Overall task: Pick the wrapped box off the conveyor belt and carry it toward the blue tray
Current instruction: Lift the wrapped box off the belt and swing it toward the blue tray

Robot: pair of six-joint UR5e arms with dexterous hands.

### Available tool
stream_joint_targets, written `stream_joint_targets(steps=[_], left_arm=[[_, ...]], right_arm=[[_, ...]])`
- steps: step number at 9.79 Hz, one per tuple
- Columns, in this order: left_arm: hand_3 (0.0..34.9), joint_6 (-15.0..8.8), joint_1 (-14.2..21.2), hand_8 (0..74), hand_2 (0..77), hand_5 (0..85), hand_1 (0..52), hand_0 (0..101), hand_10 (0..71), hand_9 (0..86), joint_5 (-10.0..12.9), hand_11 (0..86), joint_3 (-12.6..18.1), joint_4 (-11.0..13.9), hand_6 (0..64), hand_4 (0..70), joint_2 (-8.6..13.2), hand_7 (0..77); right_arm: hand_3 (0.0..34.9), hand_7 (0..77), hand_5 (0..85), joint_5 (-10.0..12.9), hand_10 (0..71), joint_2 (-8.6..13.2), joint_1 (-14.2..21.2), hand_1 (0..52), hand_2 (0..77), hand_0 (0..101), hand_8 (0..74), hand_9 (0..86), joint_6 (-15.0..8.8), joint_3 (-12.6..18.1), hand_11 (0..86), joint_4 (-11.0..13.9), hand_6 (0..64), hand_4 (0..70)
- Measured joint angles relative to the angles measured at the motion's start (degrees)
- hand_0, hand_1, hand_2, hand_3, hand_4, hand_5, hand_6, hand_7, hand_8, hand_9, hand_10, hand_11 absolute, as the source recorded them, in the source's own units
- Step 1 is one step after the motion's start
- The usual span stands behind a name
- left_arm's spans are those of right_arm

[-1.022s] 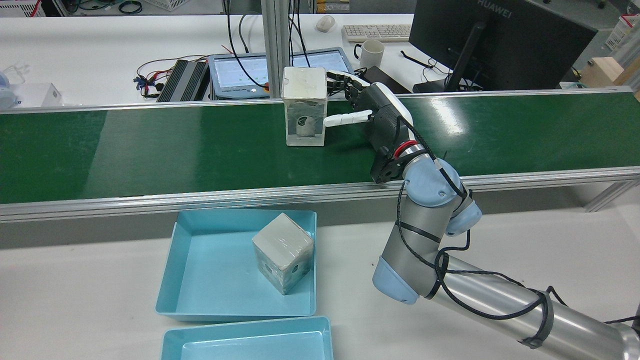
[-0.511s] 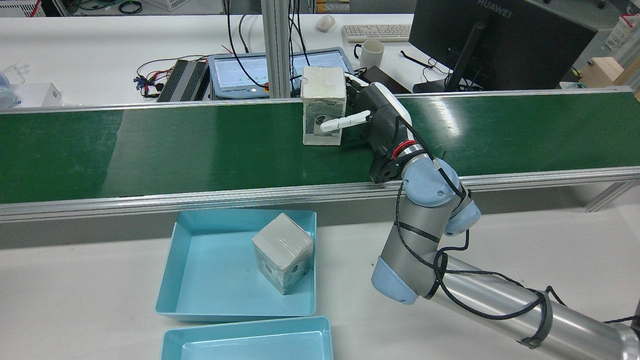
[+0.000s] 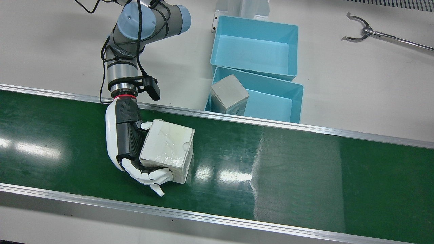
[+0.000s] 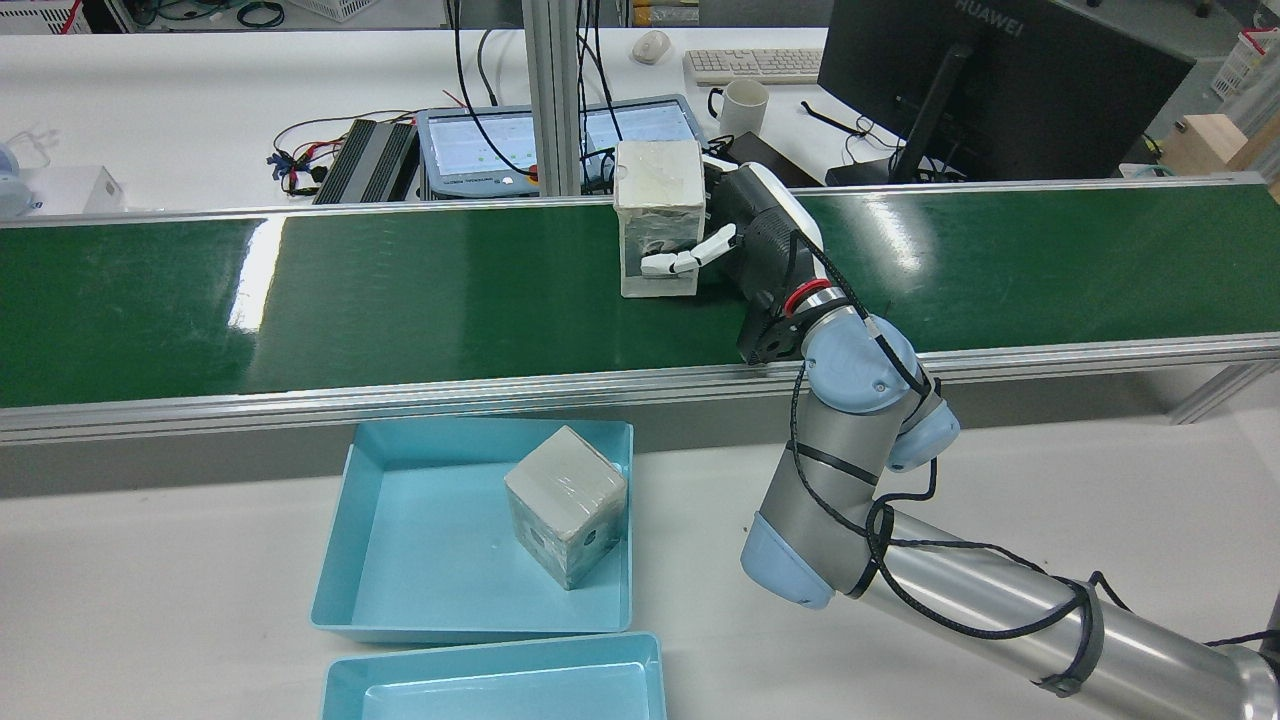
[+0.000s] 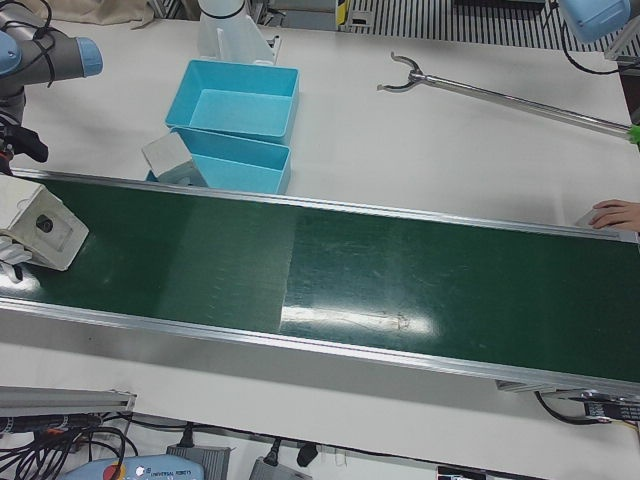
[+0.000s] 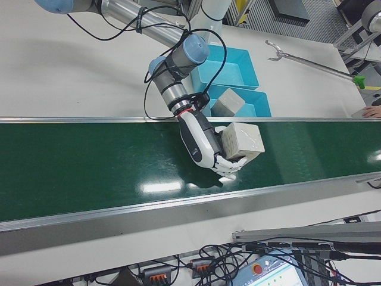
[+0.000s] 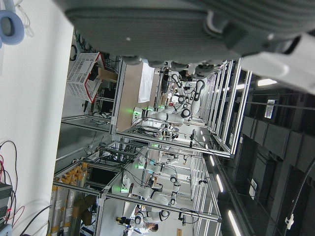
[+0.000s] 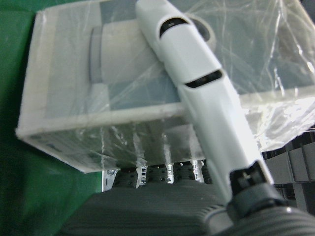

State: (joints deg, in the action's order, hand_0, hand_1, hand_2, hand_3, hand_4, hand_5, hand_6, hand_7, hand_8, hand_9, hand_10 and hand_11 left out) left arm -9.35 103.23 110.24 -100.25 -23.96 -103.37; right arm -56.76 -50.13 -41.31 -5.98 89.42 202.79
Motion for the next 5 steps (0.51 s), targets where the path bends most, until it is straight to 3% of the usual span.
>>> stream_joint_targets(steps=[1, 2, 3, 4, 5], left_arm=[[0.0, 0.0, 0.0, 1.1, 1.1, 1.1, 0.0, 0, 0.5, 0.5, 0.0, 0.5, 0.0, 0.0, 0.5, 0.0, 0.0, 0.5], [0.0, 0.0, 0.0, 1.1, 1.1, 1.1, 0.0, 0, 0.0, 0.5, 0.0, 0.5, 0.0, 0.0, 0.5, 0.0, 0.0, 0.5], [0.0, 0.0, 0.0, 1.1, 0.5, 1.1, 0.0, 0, 0.0, 0.5, 0.0, 0.5, 0.0, 0.0, 0.5, 0.0, 0.0, 0.5], [0.0, 0.0, 0.0, 1.1, 0.5, 1.1, 0.0, 0, 0.5, 0.5, 0.0, 0.5, 0.0, 0.0, 0.5, 0.0, 0.0, 0.5], [0.0, 0.0, 0.0, 1.1, 0.5, 1.1, 0.0, 0, 0.0, 0.5, 0.0, 0.5, 0.0, 0.0, 0.5, 0.0, 0.0, 0.5]], right_arm=[[0.0, 37.1, 34.9, 0.02, 28.4, 0.02, 0.0, 20.7, 24.0, 59, 34.9, 34.9, 0.02, 0.18, 12.5, 0.05, 28.9, 34.4], [0.0, 40.4, 36.0, -0.04, 42.0, 0.01, -0.05, 13.1, 26.7, 54, 41.5, 38.7, 0.05, 1.05, 28.4, 0.18, 32.7, 37.6], [0.0, 40.4, 36.0, -0.11, 42.0, -0.01, -0.11, 13.1, 26.7, 54, 41.5, 38.7, 0.07, 2.93, 28.4, 0.53, 32.7, 37.6], [0.0, 43.6, 37.6, -0.16, 50.7, 0.05, -0.05, 13.1, 26.7, 50, 46.9, 43.1, 0.06, 5.51, 33.3, 1.21, 36.5, 39.8], [0.0, 43.6, 37.6, -0.16, 50.7, 0.35, 0.48, 13.1, 26.7, 50, 46.9, 43.1, 0.03, 8.24, 33.3, 2.18, 36.5, 39.8]])
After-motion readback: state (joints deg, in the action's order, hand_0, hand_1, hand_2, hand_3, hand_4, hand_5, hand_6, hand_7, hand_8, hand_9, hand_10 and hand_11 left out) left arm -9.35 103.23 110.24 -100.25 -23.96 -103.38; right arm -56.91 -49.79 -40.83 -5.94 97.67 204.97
